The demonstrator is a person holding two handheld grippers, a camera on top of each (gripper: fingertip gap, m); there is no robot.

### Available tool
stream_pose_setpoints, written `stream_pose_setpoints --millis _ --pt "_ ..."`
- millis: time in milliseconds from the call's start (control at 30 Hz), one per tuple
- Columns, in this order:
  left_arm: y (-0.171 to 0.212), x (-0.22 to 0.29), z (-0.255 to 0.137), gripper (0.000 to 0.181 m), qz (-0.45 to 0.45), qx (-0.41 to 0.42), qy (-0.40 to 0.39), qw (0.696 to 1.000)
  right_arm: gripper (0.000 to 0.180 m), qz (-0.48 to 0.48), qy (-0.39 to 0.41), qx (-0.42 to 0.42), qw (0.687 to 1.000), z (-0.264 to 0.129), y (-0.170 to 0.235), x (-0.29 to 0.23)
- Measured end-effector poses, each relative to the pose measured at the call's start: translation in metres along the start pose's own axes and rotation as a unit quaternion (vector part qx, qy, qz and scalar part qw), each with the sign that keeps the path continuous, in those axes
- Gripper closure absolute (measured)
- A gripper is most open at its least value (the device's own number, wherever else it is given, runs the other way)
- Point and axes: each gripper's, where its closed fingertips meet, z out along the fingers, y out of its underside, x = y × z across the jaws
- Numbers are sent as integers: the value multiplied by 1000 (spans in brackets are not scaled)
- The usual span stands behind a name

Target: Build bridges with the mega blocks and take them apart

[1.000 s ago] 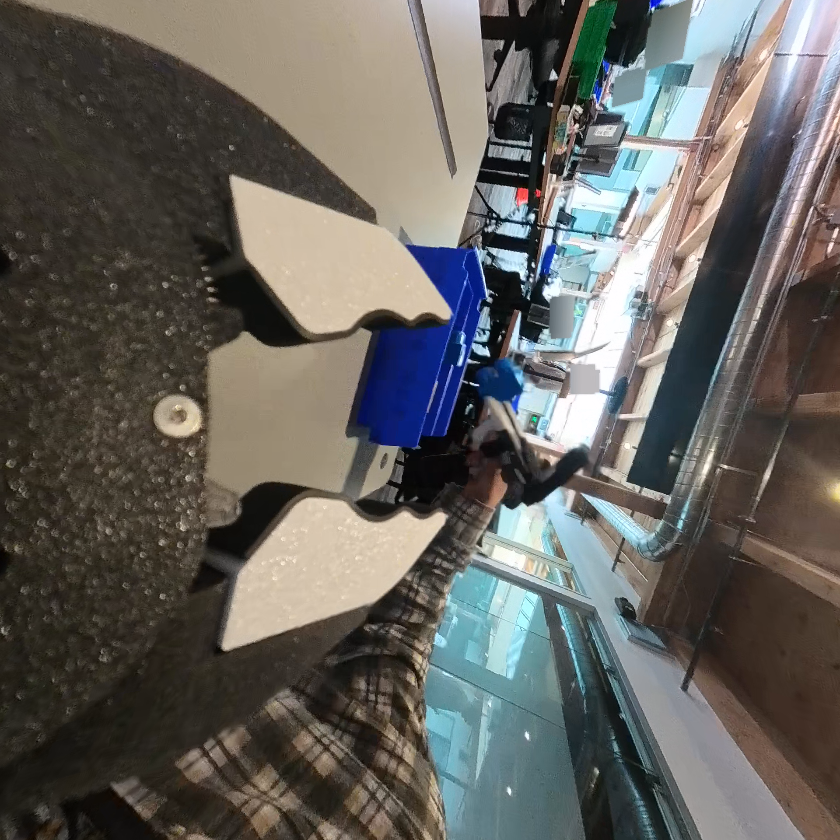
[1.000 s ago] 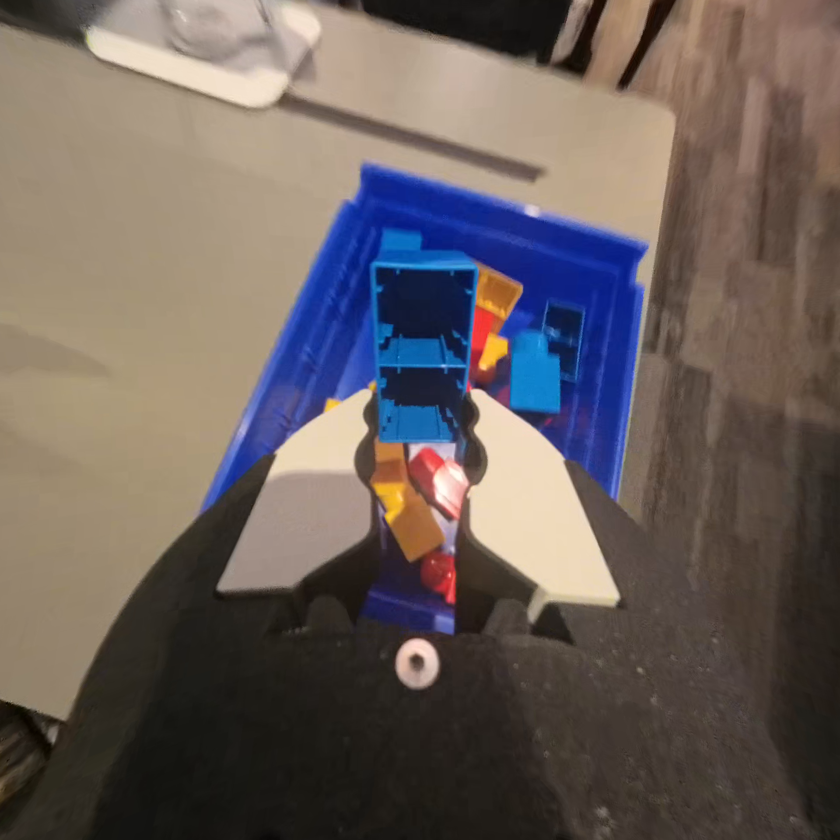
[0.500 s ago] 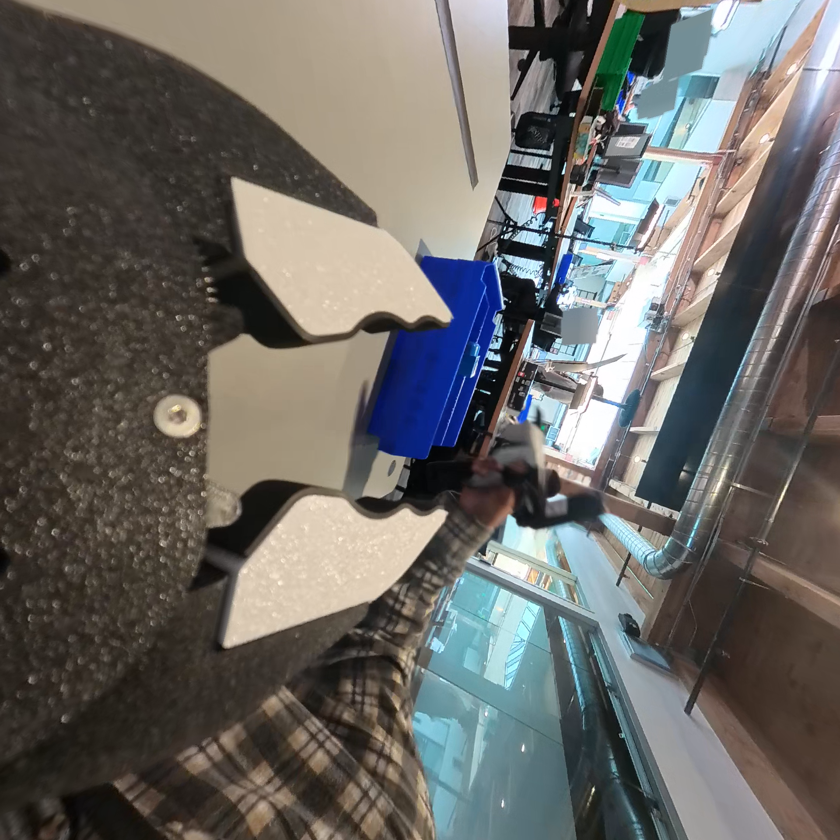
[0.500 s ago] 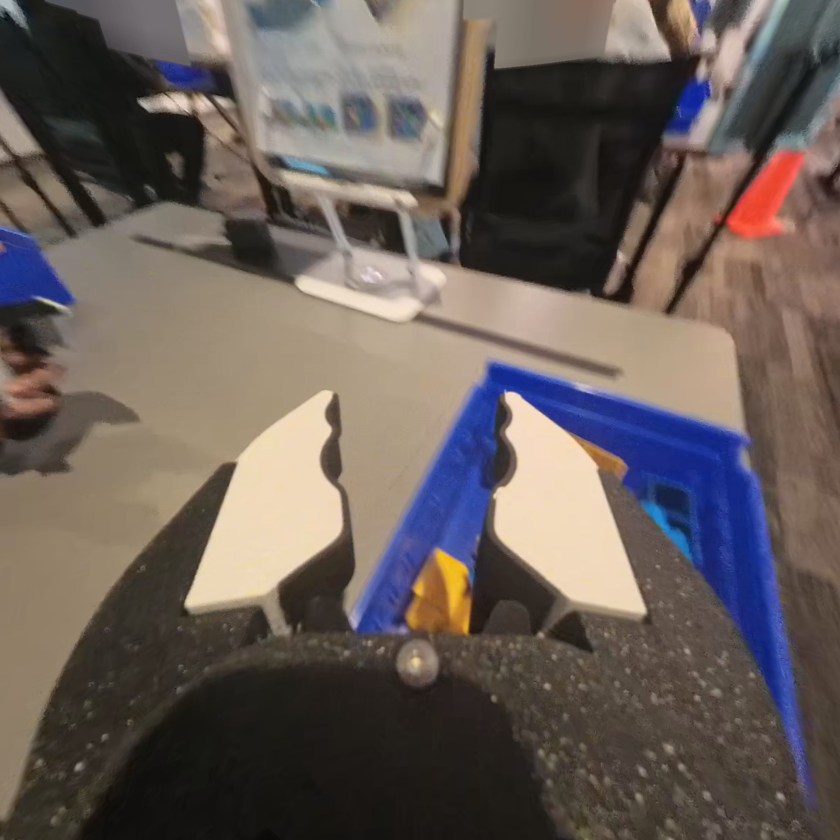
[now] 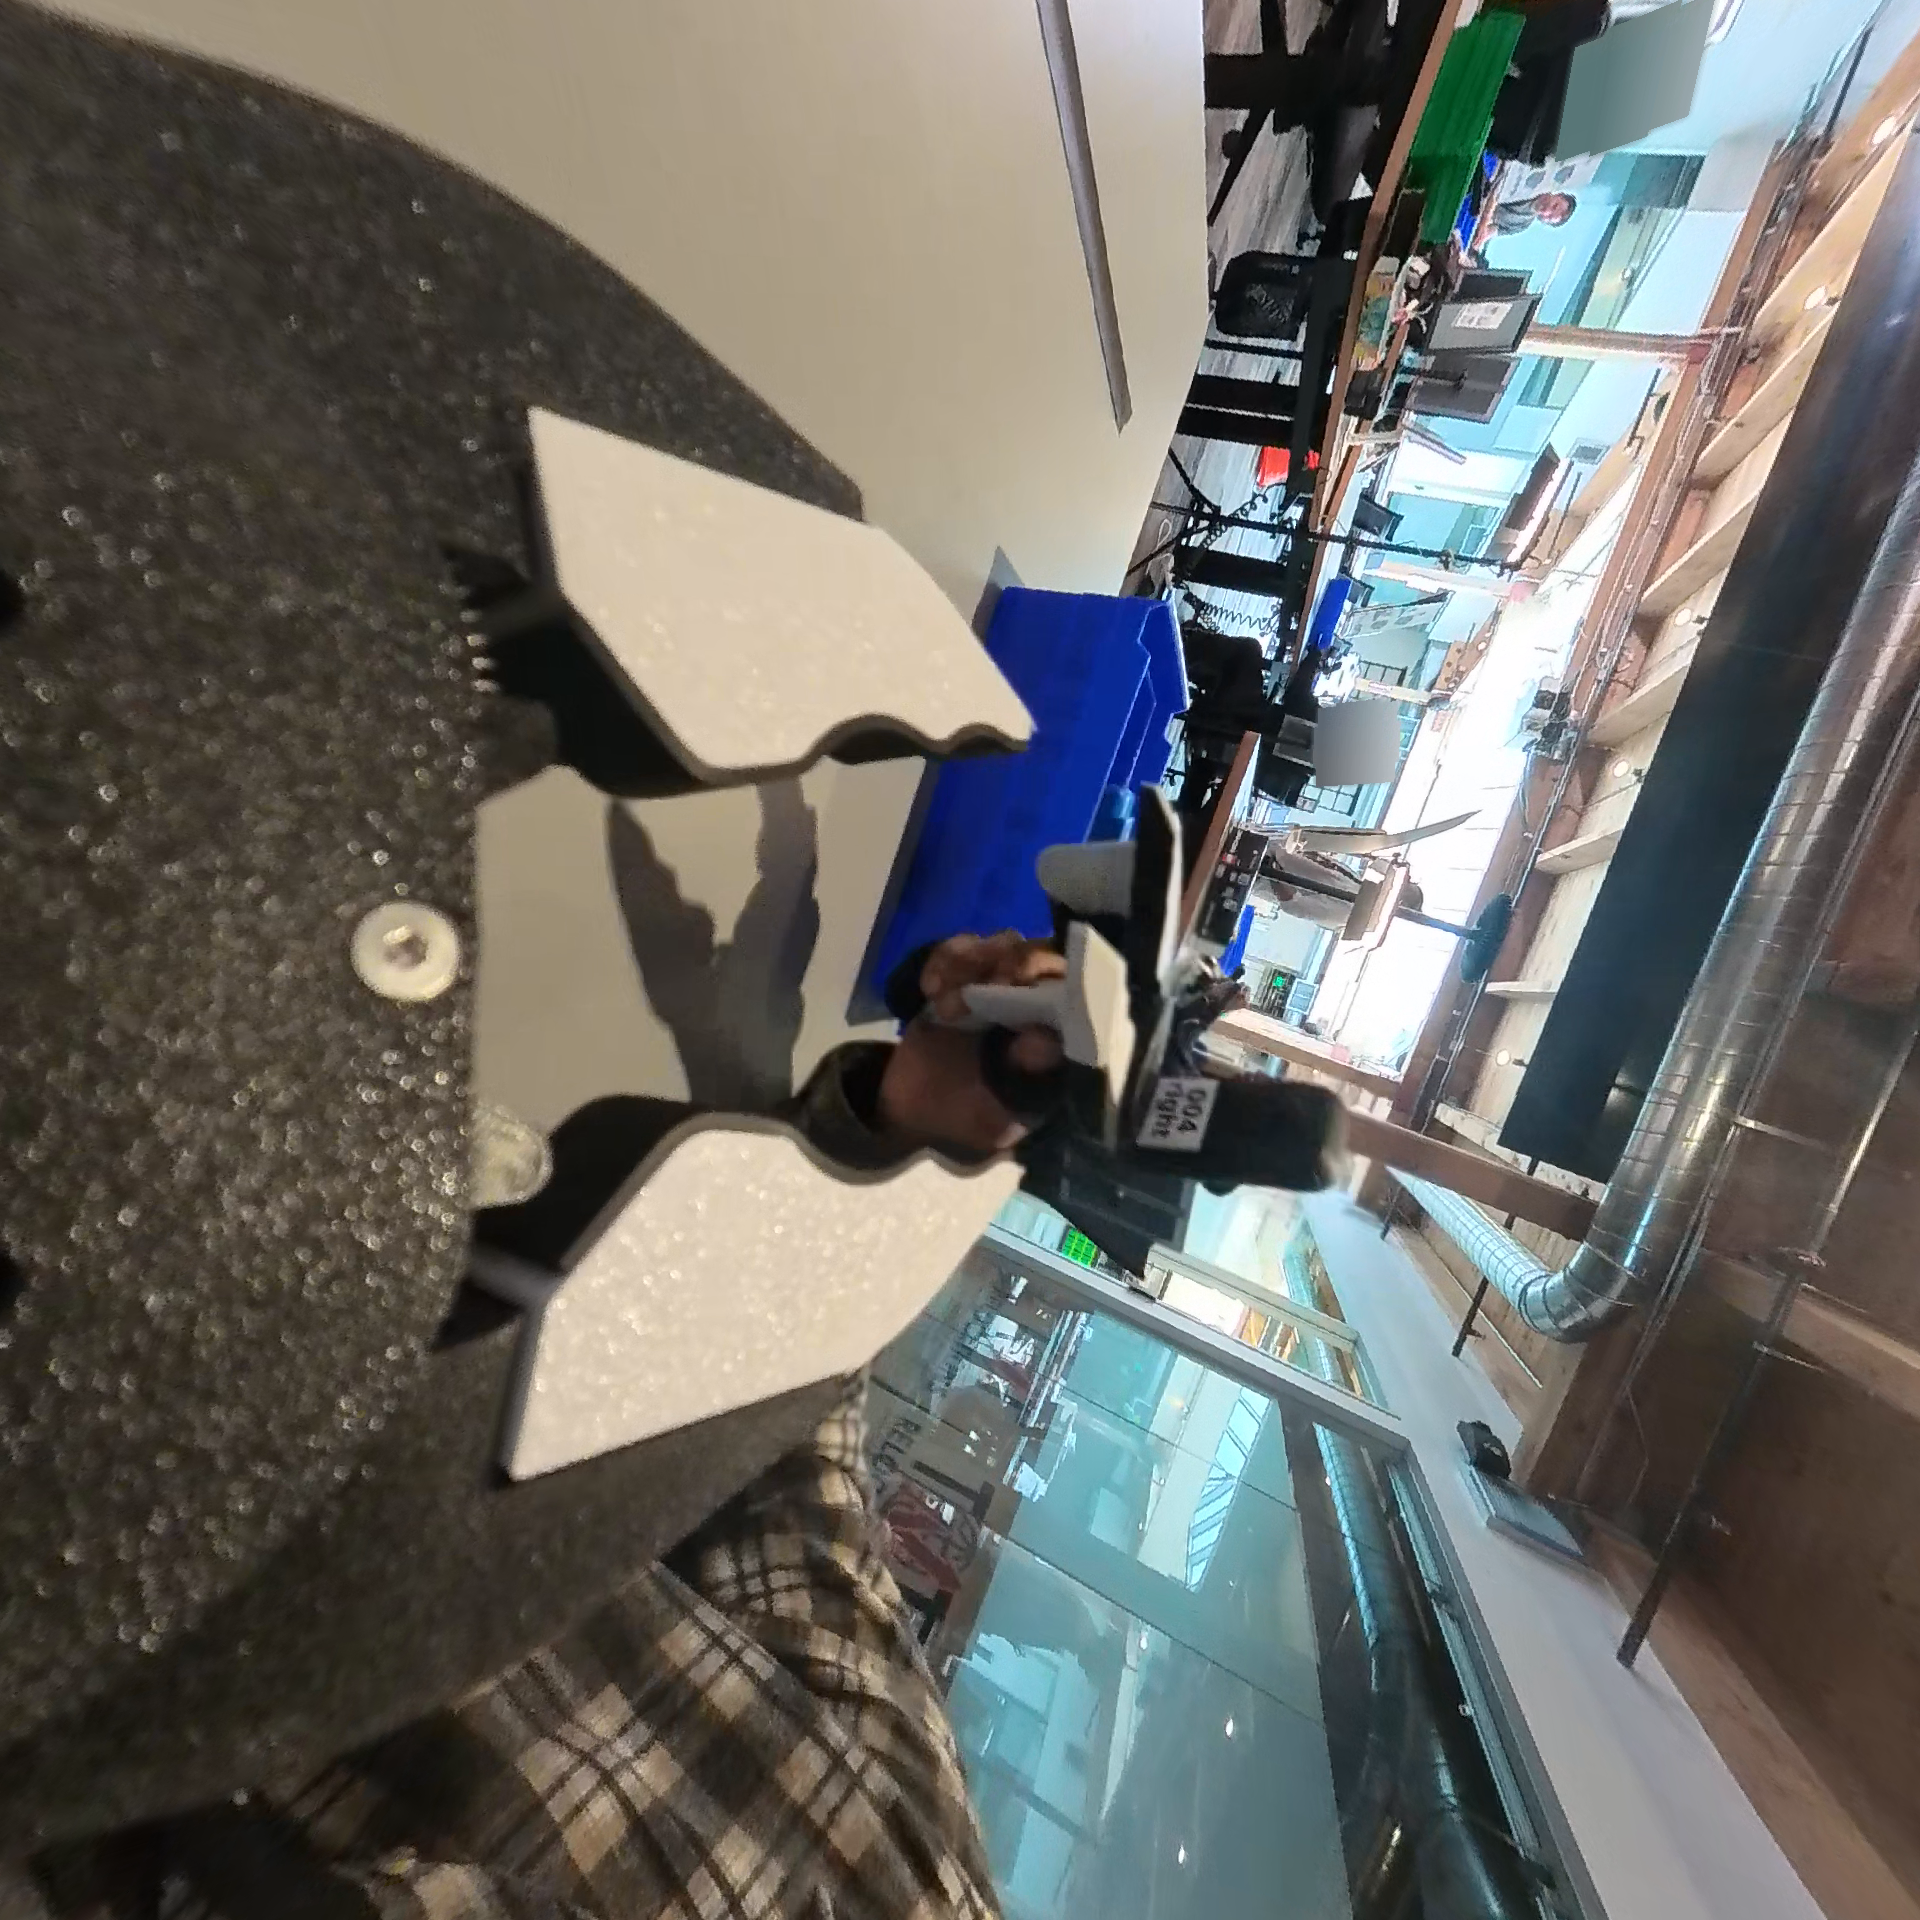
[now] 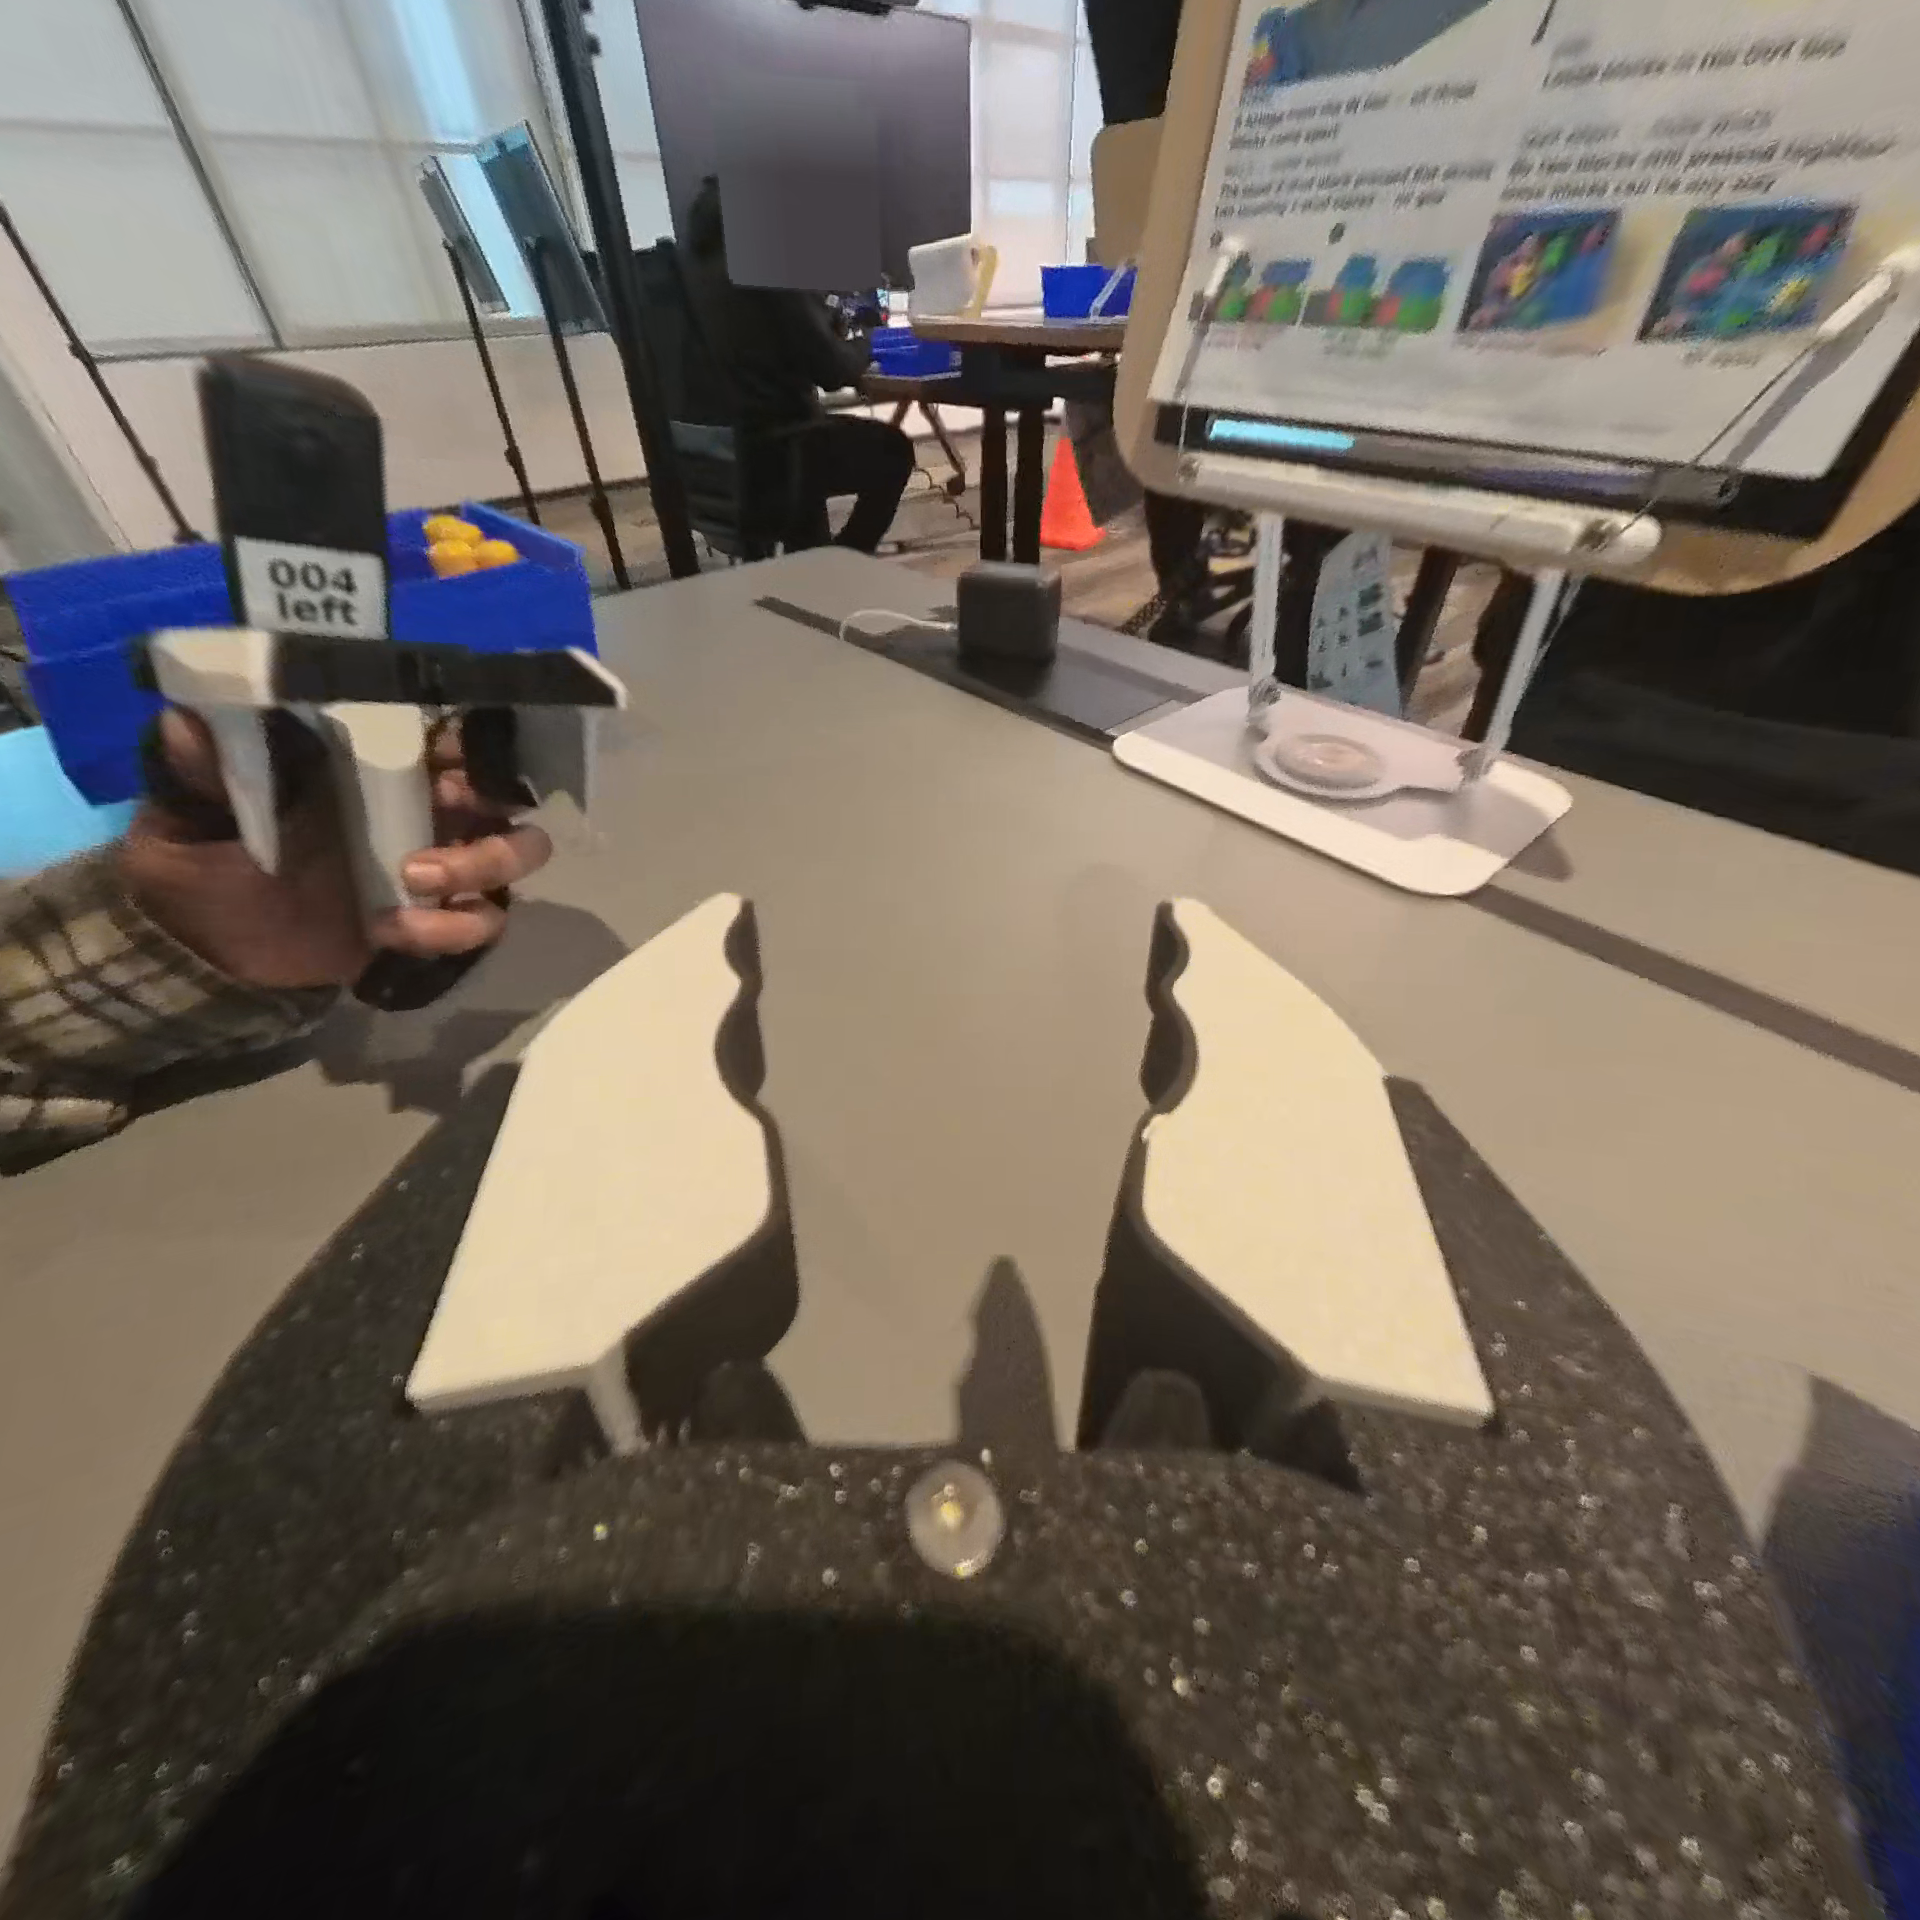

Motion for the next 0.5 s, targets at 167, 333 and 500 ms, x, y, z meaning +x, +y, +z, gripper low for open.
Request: stream_pose_setpoints --millis 167,333,500 --pt "1 -3 -1 112 -1 -2 -3 1000 109 0 -16 8 1000 13 25 -4" --pt "-1 -9 -7 112 14 -10 -24 1000 111 -20 -28 -13 999 17 44 -11" --pt "-35 -2 -33 114 57 -16 -61 996 111 -27 -49 -7 998 16 39 -24"
